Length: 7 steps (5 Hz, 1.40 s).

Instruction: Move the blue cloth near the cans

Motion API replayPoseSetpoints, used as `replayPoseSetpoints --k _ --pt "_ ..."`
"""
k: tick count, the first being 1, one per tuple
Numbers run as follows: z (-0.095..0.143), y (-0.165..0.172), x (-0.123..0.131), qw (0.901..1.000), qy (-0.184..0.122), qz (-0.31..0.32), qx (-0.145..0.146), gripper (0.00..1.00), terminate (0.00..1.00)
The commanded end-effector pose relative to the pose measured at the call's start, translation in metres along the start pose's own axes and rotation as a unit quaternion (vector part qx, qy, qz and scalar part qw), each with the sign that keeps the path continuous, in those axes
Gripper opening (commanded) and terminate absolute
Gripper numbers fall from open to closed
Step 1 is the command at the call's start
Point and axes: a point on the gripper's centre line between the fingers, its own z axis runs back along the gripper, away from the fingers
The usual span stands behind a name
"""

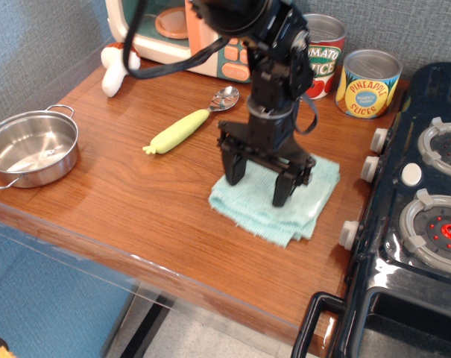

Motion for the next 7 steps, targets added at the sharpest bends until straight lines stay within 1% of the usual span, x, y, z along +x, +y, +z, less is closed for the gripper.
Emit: replayPoseSetpoints --k 1,2,3,4,5,6,7 --pt "-0.016 0.026 0.034 0.9981 0.01 0.059 0.012 1.0 0.0" --pt "-0.02 0.033 0.046 0.9972 0.012 0.073 0.012 1.0 0.0" --pt "-0.023 0.039 0.055 0.9967 0.013 0.076 0.022 1.0 0.0" --pt "-0.019 0.043 0.06 0.9967 0.011 0.077 0.023 1.0 0.0" --pt "0.0 0.041 0.065 0.997 -0.012 0.076 0.014 1.0 0.0" --pt "0.032 0.039 0.071 0.9965 -0.043 0.071 0.009 1.0 0.0" --pt "0.058 0.043 0.068 0.9948 -0.065 0.079 0.0 1.0 0.0"
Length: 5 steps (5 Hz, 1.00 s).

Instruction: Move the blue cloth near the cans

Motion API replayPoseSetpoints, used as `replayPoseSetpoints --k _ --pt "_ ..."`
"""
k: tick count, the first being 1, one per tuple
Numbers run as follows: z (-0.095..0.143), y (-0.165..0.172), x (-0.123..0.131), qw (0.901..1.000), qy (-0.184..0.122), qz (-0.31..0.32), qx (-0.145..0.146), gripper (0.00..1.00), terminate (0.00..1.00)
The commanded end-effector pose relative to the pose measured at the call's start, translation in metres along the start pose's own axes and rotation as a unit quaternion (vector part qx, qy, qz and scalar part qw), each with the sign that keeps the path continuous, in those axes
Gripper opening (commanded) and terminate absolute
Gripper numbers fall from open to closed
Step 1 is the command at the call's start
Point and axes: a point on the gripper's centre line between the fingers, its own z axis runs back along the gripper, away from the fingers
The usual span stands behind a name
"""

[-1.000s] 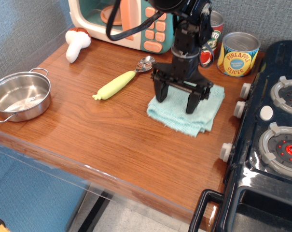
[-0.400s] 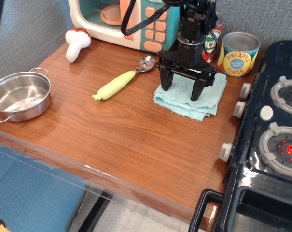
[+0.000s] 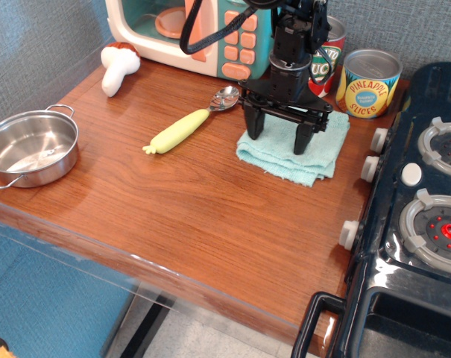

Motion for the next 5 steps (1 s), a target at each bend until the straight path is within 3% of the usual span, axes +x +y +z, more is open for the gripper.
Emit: replayPoseSetpoints --k 1,4,5 --pt "0.0785 0.0224 0.0052 0.9963 -0.08 0.026 -0.018 1.0 0.0" --pt "0.0838 0.0276 -0.0006 0.9961 -0.08 0.028 -0.023 1.0 0.0" --pt "0.0838 0.0276 -0.0006 0.9961 -0.08 0.028 -0.023 1.0 1.0"
